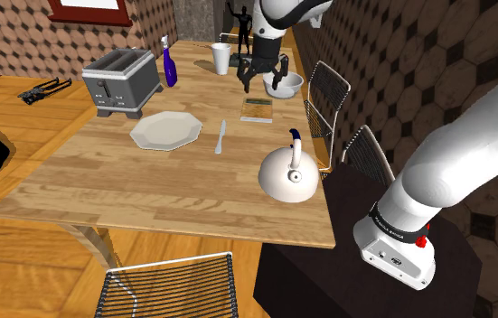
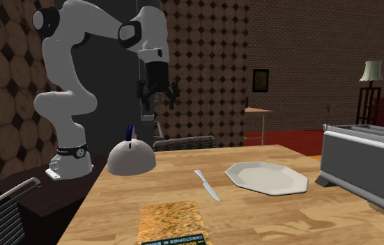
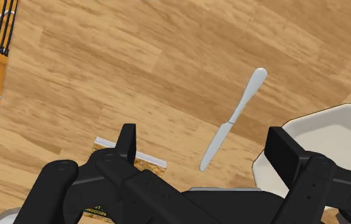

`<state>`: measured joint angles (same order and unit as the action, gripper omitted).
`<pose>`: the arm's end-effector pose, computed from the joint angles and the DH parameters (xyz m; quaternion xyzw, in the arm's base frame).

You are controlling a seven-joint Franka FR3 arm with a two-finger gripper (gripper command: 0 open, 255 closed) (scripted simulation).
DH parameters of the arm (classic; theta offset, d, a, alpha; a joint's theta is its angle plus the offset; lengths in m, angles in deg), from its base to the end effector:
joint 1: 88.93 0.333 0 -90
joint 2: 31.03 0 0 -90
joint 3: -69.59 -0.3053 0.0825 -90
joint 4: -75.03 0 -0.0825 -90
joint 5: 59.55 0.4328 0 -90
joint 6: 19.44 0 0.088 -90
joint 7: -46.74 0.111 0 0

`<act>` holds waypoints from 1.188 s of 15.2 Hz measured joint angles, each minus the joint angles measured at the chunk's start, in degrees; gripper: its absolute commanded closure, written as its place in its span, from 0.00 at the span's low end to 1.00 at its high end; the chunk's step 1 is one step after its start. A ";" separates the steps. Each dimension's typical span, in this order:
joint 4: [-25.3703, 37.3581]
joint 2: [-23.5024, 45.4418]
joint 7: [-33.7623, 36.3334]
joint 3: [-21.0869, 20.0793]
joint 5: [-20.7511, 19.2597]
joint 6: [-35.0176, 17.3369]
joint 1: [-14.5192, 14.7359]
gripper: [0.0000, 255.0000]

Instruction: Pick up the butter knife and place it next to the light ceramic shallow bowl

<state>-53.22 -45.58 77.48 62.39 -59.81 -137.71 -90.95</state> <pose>0.5271 0.0490 0.4461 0.9742 -0.2214 0.0425 0.0050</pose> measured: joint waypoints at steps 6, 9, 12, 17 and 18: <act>5.42 12.69 7.87 -1.21 -1.44 -5.55 -0.47 0.00; 9.24 19.64 12.25 -1.54 -2.46 -7.83 -0.08 0.00; 13.73 26.15 15.85 -1.29 -3.21 -9.00 0.33 0.00; 23.75 38.02 20.98 -0.21 -4.03 -9.56 1.25 0.00; 25.29 40.25 21.92 0.05 -4.07 -10.03 1.45 0.00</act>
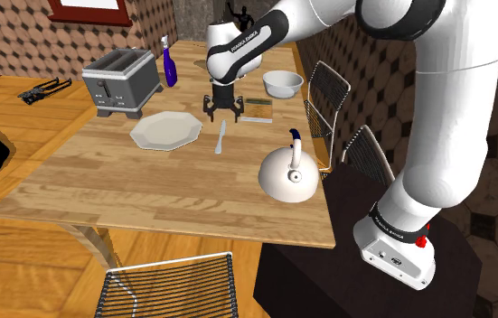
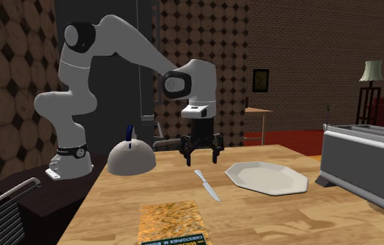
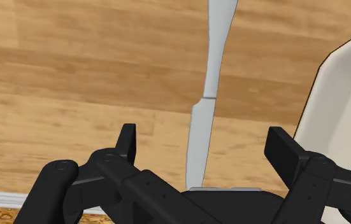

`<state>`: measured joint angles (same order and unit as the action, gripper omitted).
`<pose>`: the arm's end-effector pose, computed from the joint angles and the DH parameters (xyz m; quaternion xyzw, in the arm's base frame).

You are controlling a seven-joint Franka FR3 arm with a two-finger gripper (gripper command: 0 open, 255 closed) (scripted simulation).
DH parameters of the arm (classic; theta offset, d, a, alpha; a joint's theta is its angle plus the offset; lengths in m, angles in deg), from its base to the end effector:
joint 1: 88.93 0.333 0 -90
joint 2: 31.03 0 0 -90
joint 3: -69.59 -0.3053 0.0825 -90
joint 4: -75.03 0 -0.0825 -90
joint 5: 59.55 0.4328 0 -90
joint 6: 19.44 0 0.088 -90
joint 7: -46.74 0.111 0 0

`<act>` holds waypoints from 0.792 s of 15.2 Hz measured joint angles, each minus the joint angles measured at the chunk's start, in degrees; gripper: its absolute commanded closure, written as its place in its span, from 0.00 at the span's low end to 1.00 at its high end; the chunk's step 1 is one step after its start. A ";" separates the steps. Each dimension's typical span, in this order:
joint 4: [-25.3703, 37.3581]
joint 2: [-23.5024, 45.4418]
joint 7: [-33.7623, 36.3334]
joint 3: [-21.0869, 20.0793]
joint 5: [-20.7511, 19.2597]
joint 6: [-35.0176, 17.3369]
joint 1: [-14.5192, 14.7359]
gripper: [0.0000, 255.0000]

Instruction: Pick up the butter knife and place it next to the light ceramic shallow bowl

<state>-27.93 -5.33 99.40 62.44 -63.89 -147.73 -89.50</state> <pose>0.6800 0.0717 0.2569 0.9269 -0.3753 0.0004 0.0029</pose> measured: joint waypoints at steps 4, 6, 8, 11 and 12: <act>3.44 4.83 1.62 0.52 -0.11 -0.96 0.44 0.00; 3.45 6.03 1.78 0.64 -0.26 -2.13 0.51 0.00; 3.55 7.11 2.02 0.72 -0.40 -3.11 0.69 0.00; 3.30 7.72 2.07 0.78 -0.49 -3.96 0.71 0.00; 3.26 7.76 2.06 0.79 -0.49 -4.05 0.70 0.00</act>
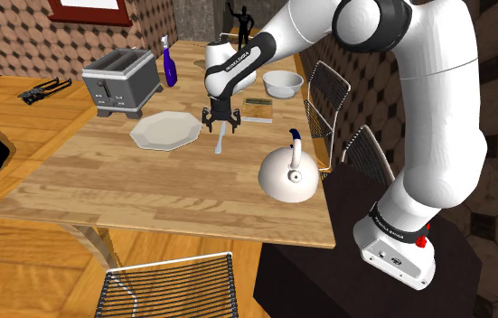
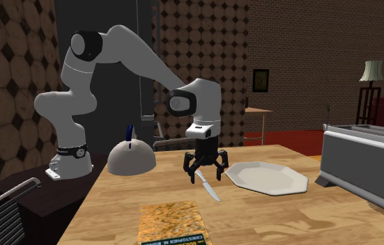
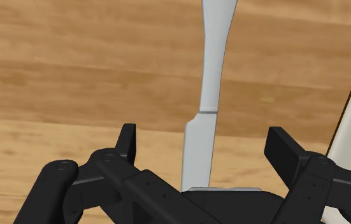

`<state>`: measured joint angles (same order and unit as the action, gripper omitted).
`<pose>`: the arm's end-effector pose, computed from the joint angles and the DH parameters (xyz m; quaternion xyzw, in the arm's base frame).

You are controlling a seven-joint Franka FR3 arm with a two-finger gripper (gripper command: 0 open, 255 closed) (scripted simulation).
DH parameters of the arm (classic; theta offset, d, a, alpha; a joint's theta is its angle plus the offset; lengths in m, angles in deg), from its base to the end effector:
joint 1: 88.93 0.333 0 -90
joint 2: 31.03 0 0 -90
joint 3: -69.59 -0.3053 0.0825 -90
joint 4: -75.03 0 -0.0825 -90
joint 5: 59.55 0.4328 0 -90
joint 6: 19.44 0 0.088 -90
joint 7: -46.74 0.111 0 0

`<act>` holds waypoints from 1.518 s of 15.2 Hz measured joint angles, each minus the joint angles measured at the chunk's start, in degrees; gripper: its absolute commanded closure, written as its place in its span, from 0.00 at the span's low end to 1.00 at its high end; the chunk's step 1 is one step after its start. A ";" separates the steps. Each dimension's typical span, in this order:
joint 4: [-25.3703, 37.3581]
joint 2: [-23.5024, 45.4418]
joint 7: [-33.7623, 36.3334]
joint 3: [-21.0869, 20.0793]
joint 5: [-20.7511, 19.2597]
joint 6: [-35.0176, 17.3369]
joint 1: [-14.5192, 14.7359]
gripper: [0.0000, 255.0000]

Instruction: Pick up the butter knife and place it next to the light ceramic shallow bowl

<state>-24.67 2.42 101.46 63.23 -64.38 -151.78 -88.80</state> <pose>0.6924 0.0724 0.1964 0.9205 -0.3906 -0.0039 0.0028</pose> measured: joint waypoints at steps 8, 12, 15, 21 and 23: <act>0.00 0.03 -0.02 0.01 0.00 -0.05 -0.01 1.00; 0.00 0.03 -0.01 0.01 -0.01 -0.05 -0.02 1.00; 0.00 -0.22 -0.03 -0.01 0.03 0.21 -0.03 1.00; 0.65 -2.70 -0.22 -0.26 0.39 3.29 -0.15 1.00; 0.78 -3.61 -0.27 -0.36 0.51 4.34 -0.18 1.00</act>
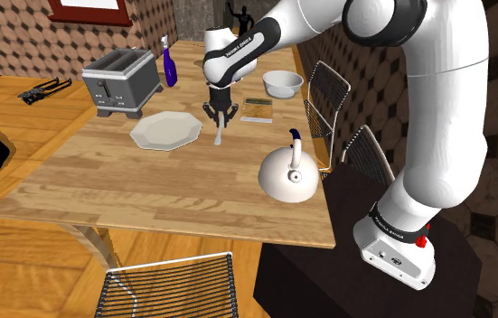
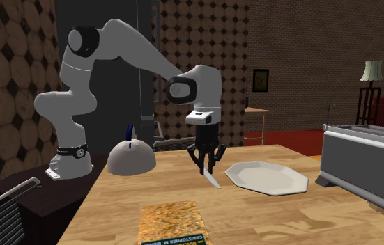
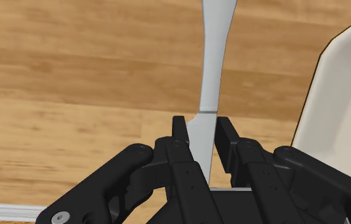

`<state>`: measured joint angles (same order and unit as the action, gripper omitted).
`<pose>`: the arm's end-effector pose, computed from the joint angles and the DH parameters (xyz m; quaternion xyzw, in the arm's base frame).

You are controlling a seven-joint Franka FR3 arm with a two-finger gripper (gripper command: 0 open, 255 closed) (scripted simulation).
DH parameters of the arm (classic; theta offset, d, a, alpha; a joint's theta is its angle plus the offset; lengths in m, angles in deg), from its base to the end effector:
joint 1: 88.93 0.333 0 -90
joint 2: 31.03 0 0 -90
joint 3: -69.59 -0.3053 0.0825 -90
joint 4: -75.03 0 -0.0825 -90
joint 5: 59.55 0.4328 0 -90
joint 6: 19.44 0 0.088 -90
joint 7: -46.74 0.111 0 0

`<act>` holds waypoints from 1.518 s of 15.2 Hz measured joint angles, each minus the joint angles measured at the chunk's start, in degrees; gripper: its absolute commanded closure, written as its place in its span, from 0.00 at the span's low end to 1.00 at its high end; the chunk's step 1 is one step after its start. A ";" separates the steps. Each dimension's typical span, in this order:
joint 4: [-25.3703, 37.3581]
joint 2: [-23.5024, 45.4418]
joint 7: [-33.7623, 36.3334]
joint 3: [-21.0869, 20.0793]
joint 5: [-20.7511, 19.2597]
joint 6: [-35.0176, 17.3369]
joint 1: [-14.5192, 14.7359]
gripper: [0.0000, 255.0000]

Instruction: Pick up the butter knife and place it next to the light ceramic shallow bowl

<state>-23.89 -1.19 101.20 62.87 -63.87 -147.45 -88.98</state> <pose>0.6956 0.0734 0.2402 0.9206 -0.3906 -0.0036 0.0026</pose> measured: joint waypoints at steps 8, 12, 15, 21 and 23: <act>1.52 -3.31 -0.39 -0.26 0.52 4.81 -0.24 1.00; 2.32 -4.81 -0.55 -0.37 0.75 7.08 -0.33 1.00; 3.62 -5.62 -0.62 -0.45 0.90 9.19 -0.33 1.00; 5.91 -7.03 -0.78 -0.57 1.14 12.87 -0.36 1.00; 4.78 -7.91 -2.27 -0.19 1.39 12.62 -1.45 1.00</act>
<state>-19.10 -9.09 98.92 62.69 -62.48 -134.83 -90.43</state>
